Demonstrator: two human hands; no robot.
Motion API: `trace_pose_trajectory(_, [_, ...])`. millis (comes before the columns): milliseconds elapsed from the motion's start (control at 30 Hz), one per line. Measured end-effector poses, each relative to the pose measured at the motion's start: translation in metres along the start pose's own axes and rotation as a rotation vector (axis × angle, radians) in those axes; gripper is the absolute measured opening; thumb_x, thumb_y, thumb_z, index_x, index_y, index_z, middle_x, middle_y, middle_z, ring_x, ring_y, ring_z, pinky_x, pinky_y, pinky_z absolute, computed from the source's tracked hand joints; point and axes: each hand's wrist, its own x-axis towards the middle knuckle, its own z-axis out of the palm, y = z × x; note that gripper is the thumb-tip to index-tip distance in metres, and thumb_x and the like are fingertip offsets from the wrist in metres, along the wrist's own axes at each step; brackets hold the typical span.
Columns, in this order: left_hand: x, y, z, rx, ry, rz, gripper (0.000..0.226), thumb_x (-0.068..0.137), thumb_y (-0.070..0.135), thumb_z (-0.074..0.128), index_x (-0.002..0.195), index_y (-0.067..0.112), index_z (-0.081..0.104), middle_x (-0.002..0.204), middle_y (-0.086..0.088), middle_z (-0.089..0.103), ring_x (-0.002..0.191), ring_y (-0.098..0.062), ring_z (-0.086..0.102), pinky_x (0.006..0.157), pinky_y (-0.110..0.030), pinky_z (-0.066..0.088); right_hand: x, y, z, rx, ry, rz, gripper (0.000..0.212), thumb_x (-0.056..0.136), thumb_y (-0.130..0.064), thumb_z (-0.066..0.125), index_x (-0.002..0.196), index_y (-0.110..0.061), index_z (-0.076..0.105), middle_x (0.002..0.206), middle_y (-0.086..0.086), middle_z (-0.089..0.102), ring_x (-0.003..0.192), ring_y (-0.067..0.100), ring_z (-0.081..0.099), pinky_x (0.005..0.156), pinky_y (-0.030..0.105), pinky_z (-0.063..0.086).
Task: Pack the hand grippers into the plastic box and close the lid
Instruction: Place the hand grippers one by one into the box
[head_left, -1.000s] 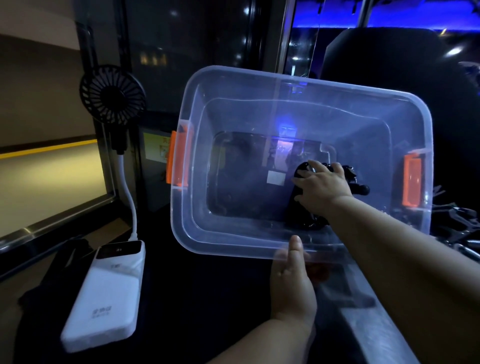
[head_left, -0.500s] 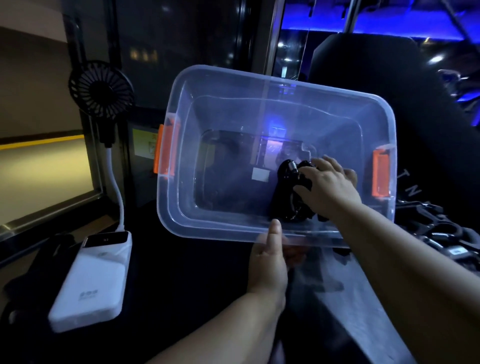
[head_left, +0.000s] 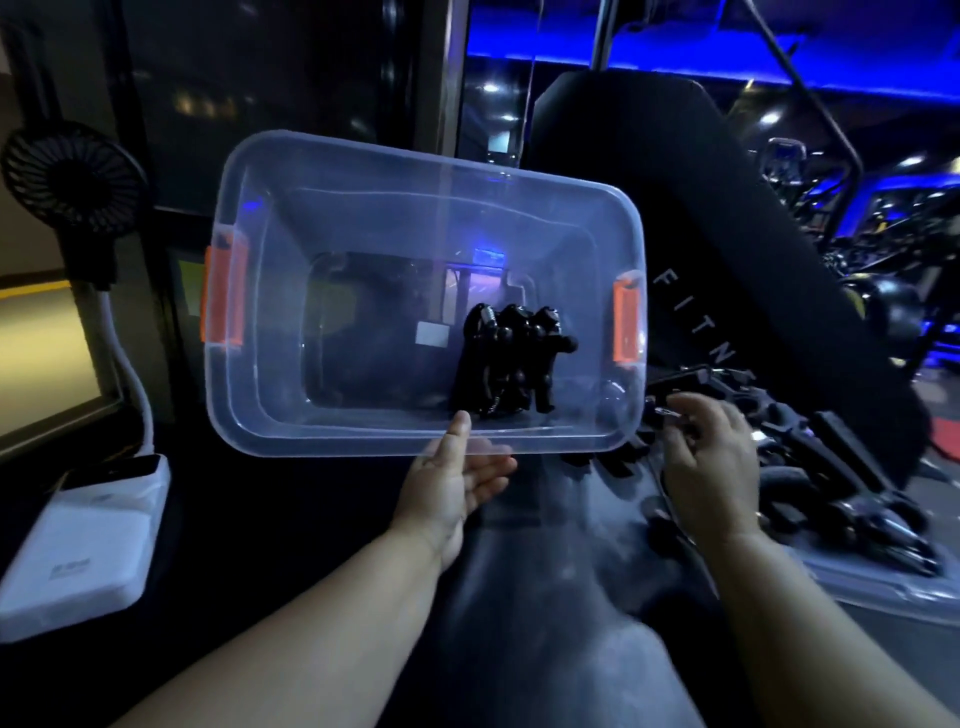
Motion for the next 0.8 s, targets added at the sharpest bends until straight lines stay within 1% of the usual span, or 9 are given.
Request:
trace_pose_trajectory(133, [-0.001, 0.000, 0.002, -0.001, 0.016, 0.008, 0.034, 0.095, 0.040, 0.048, 0.082, 0.009, 0.056, 0.070, -0.009, 0.072, 0.064, -0.019, 0.069, 0.064, -0.028, 0.054, -0.006, 0.022, 0.002, -0.130, -0.198, 0.079, 0.025, 0.093, -0.023, 0.053, 0.110, -0.012, 0.067, 0.109, 0.014, 0.066, 0.110, 0.034, 0.055, 0.097, 0.040, 0.040])
trace_pose_trajectory(267, [-0.004, -0.001, 0.004, 0.004, 0.020, 0.006, 0.033, 0.096, 0.037, 0.048, 0.083, 0.008, 0.056, 0.069, -0.007, 0.072, 0.062, -0.016, 0.070, 0.060, -0.025, 0.055, -0.008, 0.021, -0.003, -0.214, -0.215, 0.155, 0.029, 0.096, -0.031, 0.047, 0.118, -0.022, 0.064, 0.119, 0.006, 0.063, 0.119, 0.027, 0.050, 0.097, 0.038, 0.034])
trace_pose_trajectory(333, [-0.003, 0.000, 0.004, 0.006, 0.015, -0.002, 0.031, 0.096, 0.035, 0.048, 0.084, 0.007, 0.056, 0.072, -0.008, 0.073, 0.063, -0.016, 0.070, 0.063, -0.025, 0.055, -0.007, 0.022, -0.007, -0.261, -0.233, 0.196, 0.031, 0.097, -0.034, 0.044, 0.120, -0.026, 0.062, 0.122, 0.003, 0.061, 0.123, 0.024, 0.048, 0.099, 0.039, 0.031])
trace_pose_trajectory(400, [-0.002, 0.001, 0.003, -0.001, -0.001, -0.032, 0.028, 0.096, 0.033, 0.050, 0.095, 0.006, 0.058, 0.087, -0.014, 0.073, 0.073, -0.018, 0.072, 0.071, -0.028, 0.056, -0.006, 0.024, -0.011, -0.280, -0.237, 0.231, 0.031, 0.096, -0.035, 0.043, 0.118, -0.027, 0.062, 0.122, 0.001, 0.061, 0.123, 0.022, 0.047, 0.101, 0.041, 0.027])
trace_pose_trajectory(467, [-0.002, 0.002, 0.002, -0.022, -0.021, -0.075, 0.022, 0.095, 0.029, 0.053, 0.106, 0.009, 0.054, 0.100, -0.019, 0.070, 0.085, -0.023, 0.071, 0.079, -0.033, 0.056, -0.006, 0.024, -0.014, -0.268, -0.230, 0.248, 0.029, 0.096, -0.034, 0.043, 0.115, -0.026, 0.063, 0.120, 0.001, 0.061, 0.122, 0.021, 0.046, 0.102, 0.041, 0.025])
trace_pose_trajectory(567, [-0.002, 0.003, 0.003, -0.058, -0.011, -0.094, 0.013, 0.095, 0.020, 0.053, 0.102, 0.010, 0.051, 0.106, -0.022, 0.066, 0.087, -0.024, 0.070, 0.081, -0.036, 0.057, -0.007, 0.022, -0.014, -0.305, -0.239, 0.236, 0.031, 0.096, -0.035, 0.042, 0.118, -0.027, 0.062, 0.122, 0.000, 0.061, 0.124, 0.021, 0.045, 0.103, 0.041, 0.024])
trace_pose_trajectory(700, [-0.004, 0.004, 0.004, -0.103, 0.029, -0.069, 0.006, 0.095, 0.013, 0.052, 0.096, 0.008, 0.050, 0.106, -0.025, 0.064, 0.091, -0.029, 0.068, 0.081, -0.037, 0.054, -0.008, 0.024, -0.011, -0.322, -0.260, 0.245, 0.034, 0.097, -0.037, 0.040, 0.123, -0.027, 0.060, 0.124, 0.002, 0.061, 0.125, 0.022, 0.045, 0.108, 0.042, 0.023])
trace_pose_trajectory(733, [-0.003, 0.005, 0.004, -0.121, 0.041, -0.065, 0.005, 0.095, 0.012, 0.051, 0.094, 0.008, 0.049, 0.104, -0.025, 0.064, 0.089, -0.029, 0.069, 0.080, -0.036, 0.055, -0.008, 0.024, -0.011, -0.303, -0.252, 0.238, 0.034, 0.098, -0.036, 0.039, 0.123, -0.026, 0.060, 0.124, 0.003, 0.062, 0.124, 0.023, 0.047, 0.108, 0.042, 0.024])
trace_pose_trajectory(800, [-0.003, 0.006, 0.003, -0.145, 0.055, -0.053, 0.004, 0.095, 0.010, 0.050, 0.092, 0.008, 0.049, 0.099, -0.025, 0.066, 0.085, -0.027, 0.070, 0.075, -0.033, 0.057, -0.008, 0.017, -0.011, -0.206, -0.235, 0.196, 0.034, 0.099, -0.032, 0.040, 0.123, -0.020, 0.061, 0.122, 0.006, 0.064, 0.120, 0.026, 0.051, 0.102, 0.039, 0.032])
